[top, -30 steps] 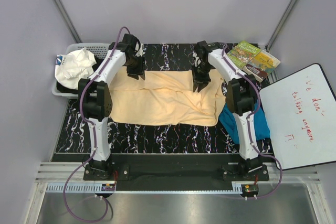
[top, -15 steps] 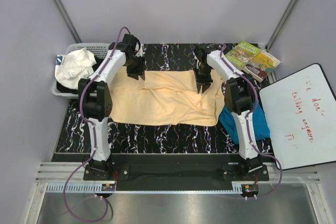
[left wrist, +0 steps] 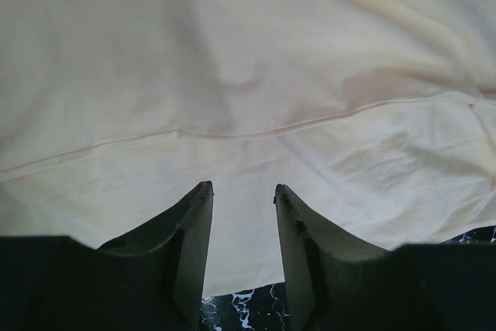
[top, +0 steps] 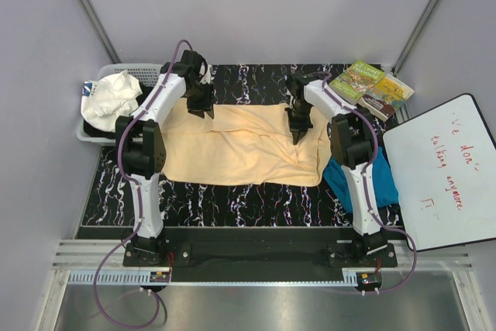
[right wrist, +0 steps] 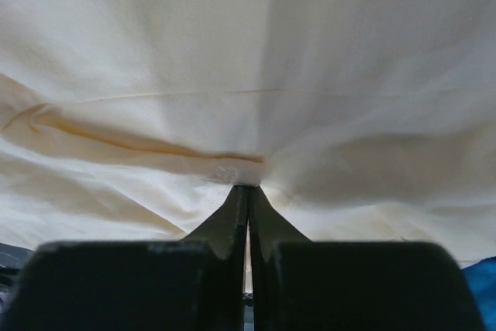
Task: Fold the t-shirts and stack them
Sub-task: Fold the flattened tshirt in 1/3 of the way
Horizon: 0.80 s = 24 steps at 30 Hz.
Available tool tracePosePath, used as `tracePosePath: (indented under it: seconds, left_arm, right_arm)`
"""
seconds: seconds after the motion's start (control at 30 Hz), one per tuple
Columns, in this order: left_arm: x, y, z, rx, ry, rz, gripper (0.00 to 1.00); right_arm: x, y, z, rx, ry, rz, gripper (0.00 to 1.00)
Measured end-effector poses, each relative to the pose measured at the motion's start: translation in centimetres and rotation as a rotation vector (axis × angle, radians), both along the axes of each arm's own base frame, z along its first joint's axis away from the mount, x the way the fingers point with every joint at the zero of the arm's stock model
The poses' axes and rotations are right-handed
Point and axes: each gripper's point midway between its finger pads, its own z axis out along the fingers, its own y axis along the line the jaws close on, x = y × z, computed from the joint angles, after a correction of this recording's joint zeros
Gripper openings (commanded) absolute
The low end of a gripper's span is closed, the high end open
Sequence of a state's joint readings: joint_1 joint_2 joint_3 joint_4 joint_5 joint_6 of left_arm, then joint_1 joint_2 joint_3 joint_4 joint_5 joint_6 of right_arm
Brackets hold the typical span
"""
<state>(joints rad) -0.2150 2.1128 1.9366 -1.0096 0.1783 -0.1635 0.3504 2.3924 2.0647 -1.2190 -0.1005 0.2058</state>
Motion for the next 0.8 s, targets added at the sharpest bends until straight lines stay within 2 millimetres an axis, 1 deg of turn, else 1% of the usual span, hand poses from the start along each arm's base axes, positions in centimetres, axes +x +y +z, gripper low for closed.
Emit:
tracePosePath:
  seconds: [0.13,0.23,0.33,0.5,0.57,0.6,0.63,0.67,0.73,0.8]
  left_arm:
    - [0.0,0.0,0.0,0.0,0.0,0.0,0.42]
    - [0.0,0.0,0.0,0.0,0.0,0.0,0.42]
    - [-0.1,0.0,-0.1,0.001,0.003,0.0,0.42]
    - [-0.5,0.1,-0.5,0.004,0.02,0.0,0.42]
    - [-0.5,0.1,-0.6,0.004,0.023,0.0,0.42]
    - [-0.5,0.1,-0.6,0.005,0.024,0.0,0.42]
    - [-0.5,0.1,-0.6,0.005,0.024,0.0,0.42]
    - [-0.5,0.1,-0.6,0.005,0.024,0.0,0.42]
    - [-0.5,0.1,-0.6,0.005,0.025,0.0,0.42]
    - [-0.5,0.1,-0.6,0.005,0.025,0.0,0.42]
  right_arm:
    - [0.1,0.4,-0.3,0.02,-0.004,-0.004,0.0]
    - [0.1,0.7,0.1,0.037,-0.008,-0.009,0.0]
    - [0.0,1.1,1.2,0.071,-0.022,-0.016,0.0]
    - [-0.6,2.2,4.5,0.154,-0.062,-0.011,0.0]
    - [-1.0,2.5,5.4,0.168,-0.075,-0.004,0.01]
    - [-1.3,2.6,5.7,0.169,-0.078,0.001,0.06]
    - [-1.6,2.6,5.8,0.168,-0.078,0.003,0.21]
    - [-1.9,2.7,5.7,0.163,-0.075,0.006,0.39]
    - [-2.2,2.5,5.2,0.14,-0.067,0.0,0.48]
    - [-2.3,2.1,4.7,0.113,-0.066,-0.006,0.55]
